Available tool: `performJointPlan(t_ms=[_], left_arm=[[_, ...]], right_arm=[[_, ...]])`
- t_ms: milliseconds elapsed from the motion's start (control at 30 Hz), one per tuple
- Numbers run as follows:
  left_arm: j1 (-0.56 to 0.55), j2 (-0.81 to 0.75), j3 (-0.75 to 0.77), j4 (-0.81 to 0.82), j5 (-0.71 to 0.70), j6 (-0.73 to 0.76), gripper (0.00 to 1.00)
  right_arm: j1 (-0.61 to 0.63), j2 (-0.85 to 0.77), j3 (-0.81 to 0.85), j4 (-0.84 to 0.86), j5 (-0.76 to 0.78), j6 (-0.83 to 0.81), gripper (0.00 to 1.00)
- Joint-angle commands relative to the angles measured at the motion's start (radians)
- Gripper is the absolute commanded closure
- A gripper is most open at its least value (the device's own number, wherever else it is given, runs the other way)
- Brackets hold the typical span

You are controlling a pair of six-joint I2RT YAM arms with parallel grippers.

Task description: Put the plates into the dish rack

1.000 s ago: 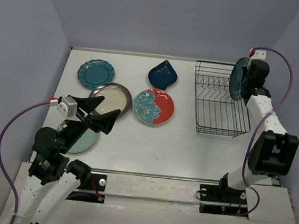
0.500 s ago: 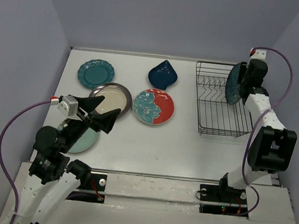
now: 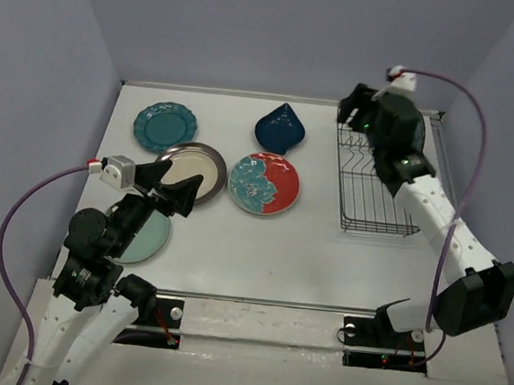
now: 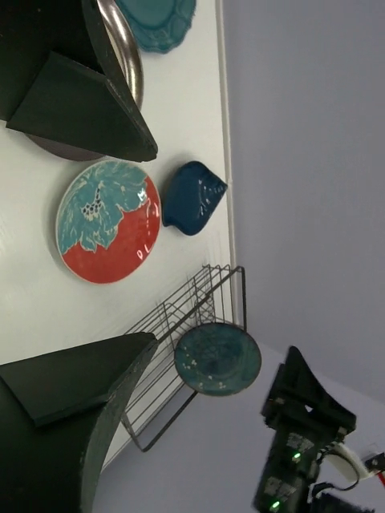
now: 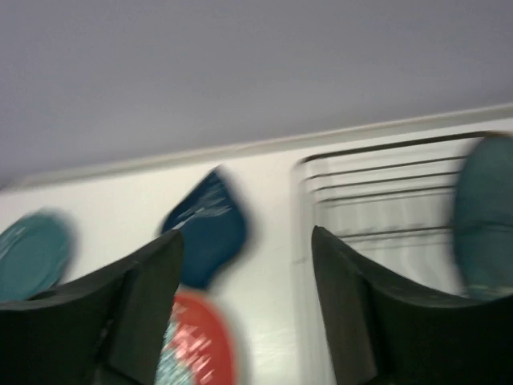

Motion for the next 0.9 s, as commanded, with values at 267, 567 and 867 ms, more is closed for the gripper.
performJointPlan(t_ms=[267,567,867], left_arm=[[0.046,-0.020,0.039,-0.060,-0.475,-0.052,0.01],[0.120,0.011,0.038,-0.058,-0.455,-0.066,0.01],[0.135,0.031,0.033,-0.046,-0.406,-0.064,0.01]], right_arm=[[0.667,0.100,-0.453,0.514,-0.131,0.542,0.82],[0.829,0.544,-0.253,0.697,-0.244,0.688,0.48],[0.886,0.837,-0.035,0.725,-0.341,0.789,0.45]])
